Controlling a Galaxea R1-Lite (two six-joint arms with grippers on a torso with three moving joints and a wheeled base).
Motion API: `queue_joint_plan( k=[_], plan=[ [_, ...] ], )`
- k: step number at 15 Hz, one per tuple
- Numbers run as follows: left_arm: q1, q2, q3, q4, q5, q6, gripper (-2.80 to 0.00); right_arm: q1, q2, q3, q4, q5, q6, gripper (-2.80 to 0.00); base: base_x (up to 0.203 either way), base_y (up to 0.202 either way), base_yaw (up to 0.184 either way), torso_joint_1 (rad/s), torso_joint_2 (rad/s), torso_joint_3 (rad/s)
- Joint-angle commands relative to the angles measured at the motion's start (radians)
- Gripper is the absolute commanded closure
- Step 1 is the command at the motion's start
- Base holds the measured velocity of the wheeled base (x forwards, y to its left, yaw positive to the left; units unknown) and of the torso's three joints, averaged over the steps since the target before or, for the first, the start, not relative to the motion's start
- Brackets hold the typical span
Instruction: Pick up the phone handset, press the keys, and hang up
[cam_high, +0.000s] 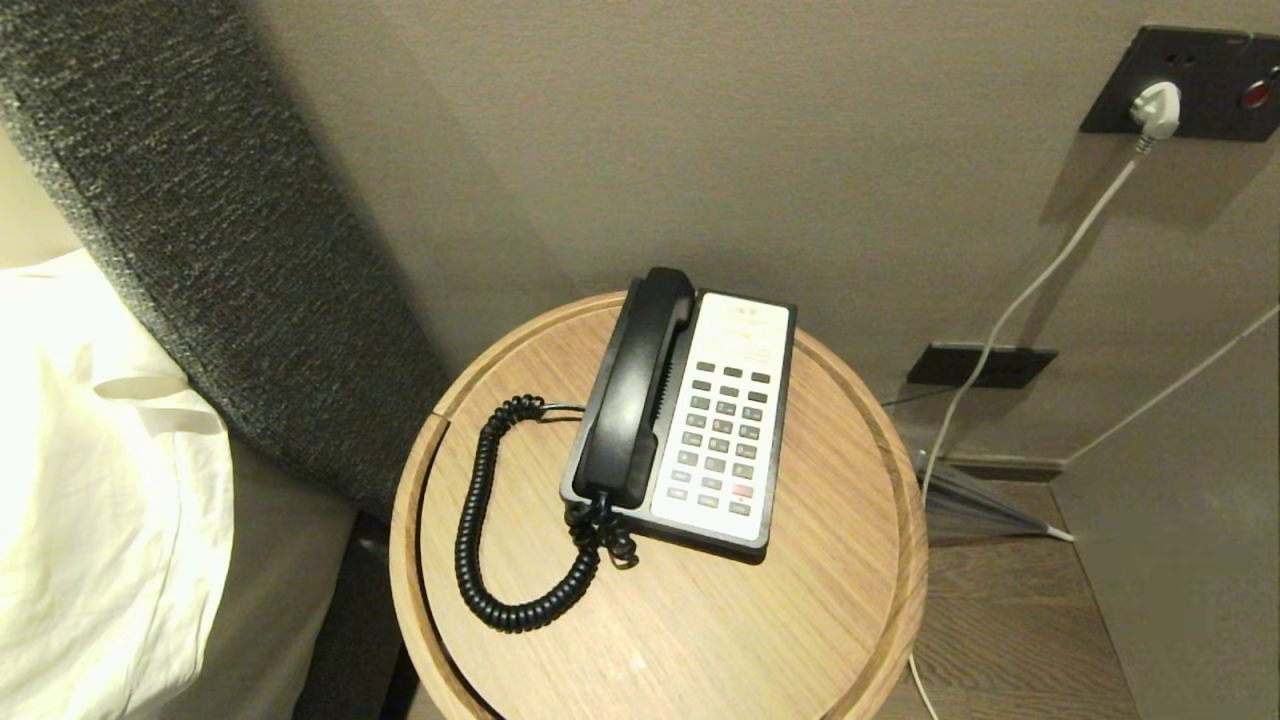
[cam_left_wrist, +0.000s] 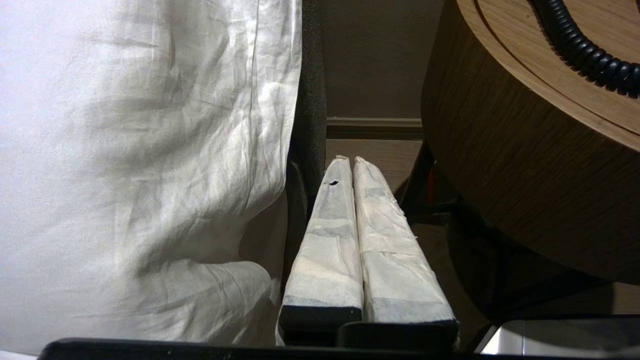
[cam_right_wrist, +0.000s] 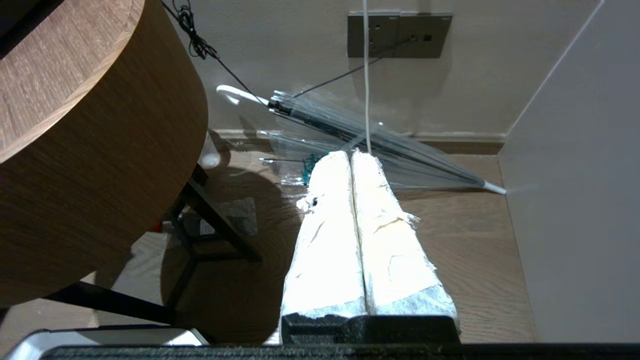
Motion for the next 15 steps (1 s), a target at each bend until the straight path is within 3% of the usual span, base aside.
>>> queue_joint_plan(
  k=[1, 15],
  plan=[
    [0.000, 0.002, 0.020, 0.000, 0.000, 0.000, 0.00, 0.000, 0.000, 0.020, -0.004, -0.002, 0.007, 0.00, 0.000, 0.000, 0.000, 0.000, 0.00, 0.000],
    [0.000, 0.001, 0.020, 0.000, -0.001, 0.000, 0.00, 0.000, 0.000, 0.020, -0.005, -0.003, 0.012, 0.00, 0.000, 0.000, 0.000, 0.000, 0.00, 0.000]
  ],
)
